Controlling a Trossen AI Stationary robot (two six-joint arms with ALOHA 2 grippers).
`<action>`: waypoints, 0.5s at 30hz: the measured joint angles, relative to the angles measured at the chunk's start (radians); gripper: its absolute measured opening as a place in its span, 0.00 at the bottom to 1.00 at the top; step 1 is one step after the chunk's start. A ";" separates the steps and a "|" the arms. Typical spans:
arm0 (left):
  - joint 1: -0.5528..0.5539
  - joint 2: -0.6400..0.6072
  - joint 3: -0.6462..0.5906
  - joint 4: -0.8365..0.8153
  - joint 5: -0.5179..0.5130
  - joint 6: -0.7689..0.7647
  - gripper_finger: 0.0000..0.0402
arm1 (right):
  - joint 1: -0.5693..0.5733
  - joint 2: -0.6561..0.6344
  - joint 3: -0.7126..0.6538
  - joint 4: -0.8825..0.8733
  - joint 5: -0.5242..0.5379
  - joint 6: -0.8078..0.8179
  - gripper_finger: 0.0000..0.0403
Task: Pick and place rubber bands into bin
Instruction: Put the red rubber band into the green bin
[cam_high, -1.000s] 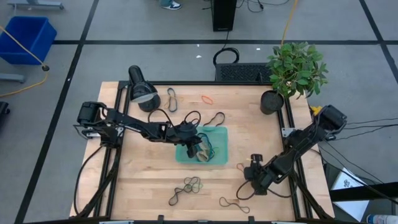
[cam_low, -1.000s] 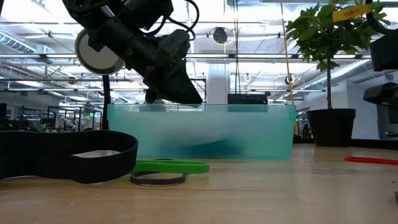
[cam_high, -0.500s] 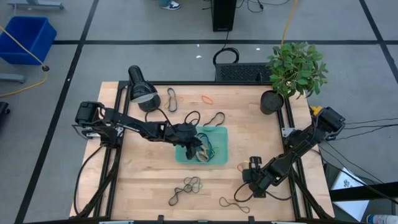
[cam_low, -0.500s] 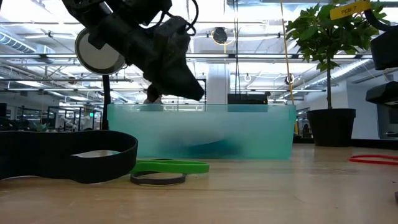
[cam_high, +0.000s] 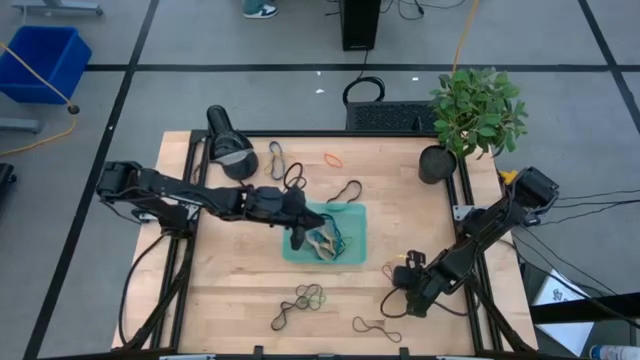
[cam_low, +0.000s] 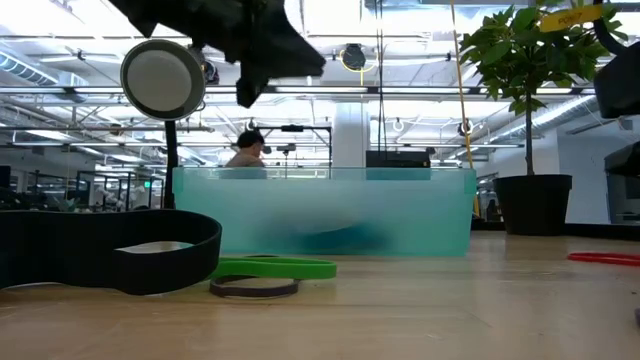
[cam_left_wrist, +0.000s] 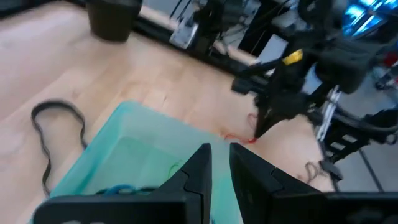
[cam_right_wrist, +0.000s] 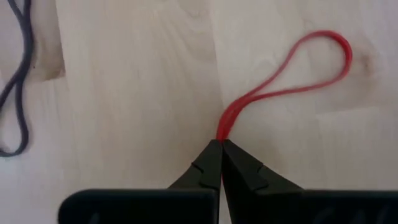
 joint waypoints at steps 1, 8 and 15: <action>-0.001 -0.009 0.000 0.001 0.000 0.004 0.16 | 0.000 -0.017 -0.001 -0.014 0.007 0.005 0.00; -0.023 -0.021 0.000 0.003 0.000 0.026 0.16 | -0.006 -0.130 -0.002 -0.041 0.077 0.019 0.00; -0.063 -0.021 0.000 -0.003 0.001 0.044 0.16 | -0.042 -0.244 -0.002 -0.040 0.226 -0.036 0.00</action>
